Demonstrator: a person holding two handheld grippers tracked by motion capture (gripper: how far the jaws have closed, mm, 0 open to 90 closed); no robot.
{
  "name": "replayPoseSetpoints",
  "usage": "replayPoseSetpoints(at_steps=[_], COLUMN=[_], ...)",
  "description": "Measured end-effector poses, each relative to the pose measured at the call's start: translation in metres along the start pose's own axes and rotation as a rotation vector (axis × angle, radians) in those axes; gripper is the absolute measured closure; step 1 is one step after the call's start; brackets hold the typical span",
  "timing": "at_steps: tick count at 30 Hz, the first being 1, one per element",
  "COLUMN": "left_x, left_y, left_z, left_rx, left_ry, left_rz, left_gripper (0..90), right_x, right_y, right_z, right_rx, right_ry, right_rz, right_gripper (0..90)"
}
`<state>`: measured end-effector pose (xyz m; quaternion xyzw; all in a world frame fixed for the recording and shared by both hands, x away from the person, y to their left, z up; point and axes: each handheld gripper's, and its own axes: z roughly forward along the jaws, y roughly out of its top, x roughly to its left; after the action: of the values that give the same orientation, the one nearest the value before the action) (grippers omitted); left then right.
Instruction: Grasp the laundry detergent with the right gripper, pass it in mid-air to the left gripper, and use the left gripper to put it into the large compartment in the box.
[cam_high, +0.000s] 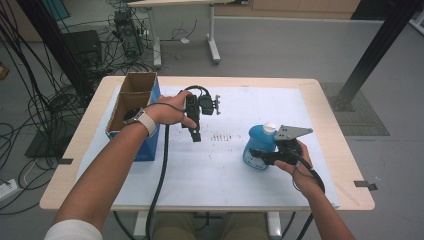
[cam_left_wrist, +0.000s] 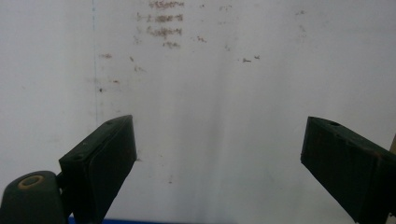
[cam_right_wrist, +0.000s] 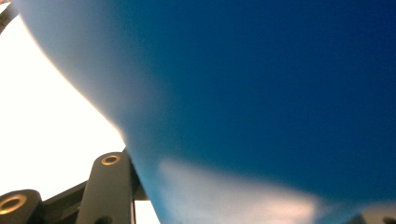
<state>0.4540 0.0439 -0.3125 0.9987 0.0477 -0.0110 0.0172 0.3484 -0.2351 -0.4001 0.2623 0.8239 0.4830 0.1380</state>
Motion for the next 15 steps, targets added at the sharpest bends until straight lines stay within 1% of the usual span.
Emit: replayPoseSetpoints(at_steps=[5,15], left_x=[-0.0005,-0.0009], left_y=[-0.0021,-0.0022], left_z=[0.0031,0.0003], left_rx=[0.003,0.009], left_ry=[-0.006,0.001], left_rz=[-0.003,0.002], left_gripper=[10.9,10.9], right_x=[-0.0005,-0.0012], right_y=[0.0001,0.0003], right_z=[-0.0001,0.0000], right_rx=[0.001,0.002], right_ry=[0.002,0.008], right_rz=[-0.003,-0.006], right_gripper=[42.5,43.1])
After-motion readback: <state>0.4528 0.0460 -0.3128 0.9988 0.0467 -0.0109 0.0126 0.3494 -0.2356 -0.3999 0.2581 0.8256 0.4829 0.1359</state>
